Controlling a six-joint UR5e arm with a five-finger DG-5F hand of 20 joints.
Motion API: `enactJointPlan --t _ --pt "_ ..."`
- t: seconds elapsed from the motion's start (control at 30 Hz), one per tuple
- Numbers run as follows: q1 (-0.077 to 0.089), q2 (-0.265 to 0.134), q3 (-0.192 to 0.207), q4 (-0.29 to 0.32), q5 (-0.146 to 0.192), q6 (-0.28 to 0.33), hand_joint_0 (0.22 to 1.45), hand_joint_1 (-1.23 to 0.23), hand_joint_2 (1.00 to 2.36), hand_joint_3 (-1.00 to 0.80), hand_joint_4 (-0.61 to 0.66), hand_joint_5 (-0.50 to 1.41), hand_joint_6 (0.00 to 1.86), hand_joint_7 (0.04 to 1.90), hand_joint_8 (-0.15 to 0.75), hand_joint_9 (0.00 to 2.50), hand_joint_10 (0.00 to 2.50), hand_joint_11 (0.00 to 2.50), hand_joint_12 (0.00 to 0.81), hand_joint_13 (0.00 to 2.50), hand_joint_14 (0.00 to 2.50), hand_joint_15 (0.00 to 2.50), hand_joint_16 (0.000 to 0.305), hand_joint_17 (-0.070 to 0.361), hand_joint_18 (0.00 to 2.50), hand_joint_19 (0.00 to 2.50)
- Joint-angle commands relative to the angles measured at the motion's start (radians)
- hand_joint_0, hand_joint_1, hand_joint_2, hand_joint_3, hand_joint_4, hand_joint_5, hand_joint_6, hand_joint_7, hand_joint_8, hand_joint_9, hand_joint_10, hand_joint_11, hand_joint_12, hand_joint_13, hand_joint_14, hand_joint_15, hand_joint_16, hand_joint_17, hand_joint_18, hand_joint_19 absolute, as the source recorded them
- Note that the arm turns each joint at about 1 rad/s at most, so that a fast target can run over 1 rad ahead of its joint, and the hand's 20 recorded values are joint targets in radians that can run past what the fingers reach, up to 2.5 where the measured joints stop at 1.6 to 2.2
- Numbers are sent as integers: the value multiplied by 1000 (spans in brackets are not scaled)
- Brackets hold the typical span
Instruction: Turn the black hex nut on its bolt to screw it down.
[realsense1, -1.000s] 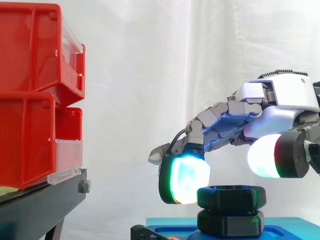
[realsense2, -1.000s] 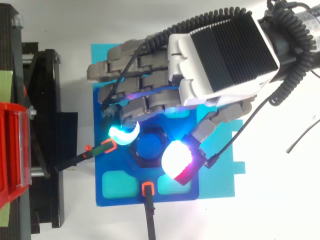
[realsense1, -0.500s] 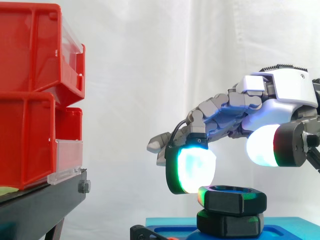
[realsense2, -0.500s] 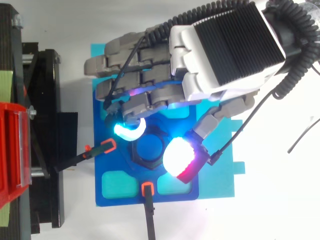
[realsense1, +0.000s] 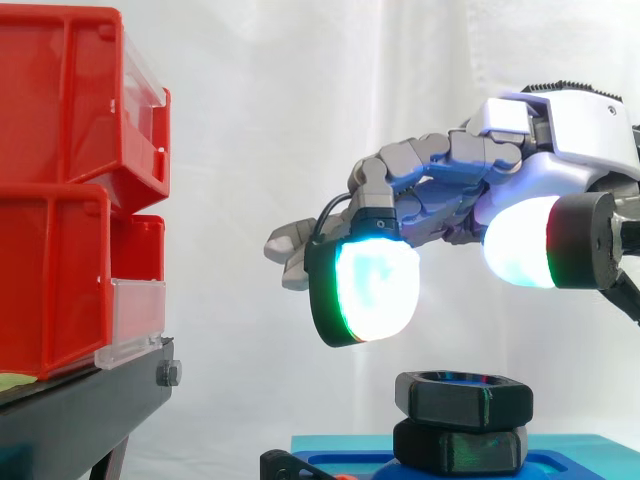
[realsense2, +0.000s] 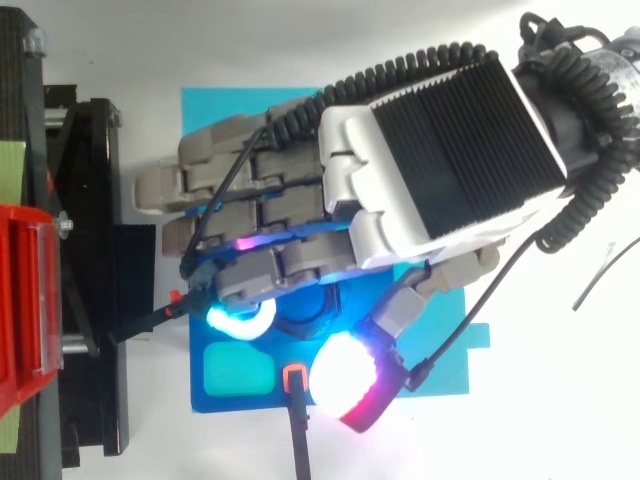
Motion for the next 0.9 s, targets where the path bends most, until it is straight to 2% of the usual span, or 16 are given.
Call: enactJointPlan --t 0.0,0.23,0.3,0.33,0.37,0.53,0.63,0.87 --pt "14 0 0 4 18 -2 513 -443 1000 -500 278 -114 501 1136 322 475 5 201 363 251 0 0 56 126 339 208" --pt "35 0 0 4 38 -12 513 -441 1000 -500 277 -116 501 1095 320 475 7 202 363 249 0 0 56 126 339 204" --pt "49 0 0 -1 44 -14 513 -441 1000 -500 286 -118 502 1081 320 474 5 196 362 248 0 0 56 126 337 208" --pt "49 0 0 -1 44 -14 514 -441 1000 -500 282 -120 502 1067 320 473 5 203 362 248 0 0 56 126 338 204" --pt "58 0 -1 -4 51 -14 514 -441 1000 -500 284 -120 502 1066 320 471 5 190 362 247 0 0 56 126 338 208" --pt "73 0 -3 -7 62 -14 514 -441 1000 -500 282 -123 502 1022 320 470 5 190 363 248 0 0 56 126 336 208" --pt "81 0 -18 -4 74 -14 514 -441 1000 -500 272 -124 502 981 318 471 4 168 363 247 0 0 56 126 336 213" --pt "87 0 -18 -15 88 -14 520 -446 1000 -500 186 -128 502 769 288 442 0 28 352 244 0 0 56 126 339 210"
